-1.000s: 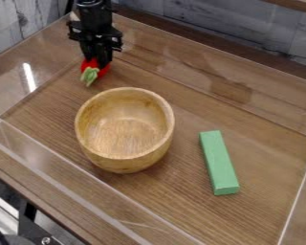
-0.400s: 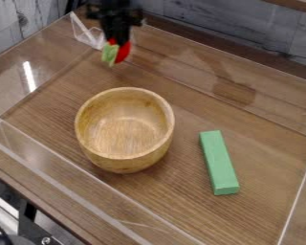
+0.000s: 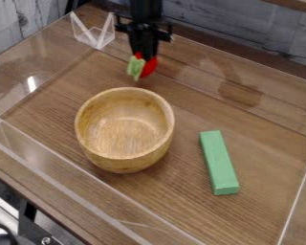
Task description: Move the red fruit to the right side of the table
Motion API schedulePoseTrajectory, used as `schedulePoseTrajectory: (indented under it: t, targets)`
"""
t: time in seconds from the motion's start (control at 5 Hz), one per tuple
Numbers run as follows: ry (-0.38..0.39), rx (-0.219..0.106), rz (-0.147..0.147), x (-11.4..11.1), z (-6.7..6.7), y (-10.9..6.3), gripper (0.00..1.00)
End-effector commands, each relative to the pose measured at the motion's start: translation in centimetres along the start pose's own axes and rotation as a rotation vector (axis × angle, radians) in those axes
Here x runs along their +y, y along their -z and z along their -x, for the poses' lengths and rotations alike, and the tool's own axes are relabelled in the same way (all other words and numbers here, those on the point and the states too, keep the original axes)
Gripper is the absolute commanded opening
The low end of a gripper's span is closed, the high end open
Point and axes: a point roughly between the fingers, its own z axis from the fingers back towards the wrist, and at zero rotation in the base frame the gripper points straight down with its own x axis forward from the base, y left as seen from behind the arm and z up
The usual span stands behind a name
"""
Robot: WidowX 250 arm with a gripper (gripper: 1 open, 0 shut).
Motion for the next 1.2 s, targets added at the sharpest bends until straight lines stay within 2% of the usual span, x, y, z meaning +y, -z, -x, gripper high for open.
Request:
schedulePoseTrajectory:
  t: [0.0,0.2,0.6,1.0]
  targets:
    - [0.028,-0.085,-0.036,-0.4,-0.3,-2.9,0.0]
    - [0.049,-0.077,-0.038,-0.4,-0.3,-2.6,0.0]
    - [0.142,-0.058,-0.037,-0.3,-0.5,-2.4,0.0]
    - [0.21,-0.043,-0.026,0.8,-0.6,-2.1,0.0]
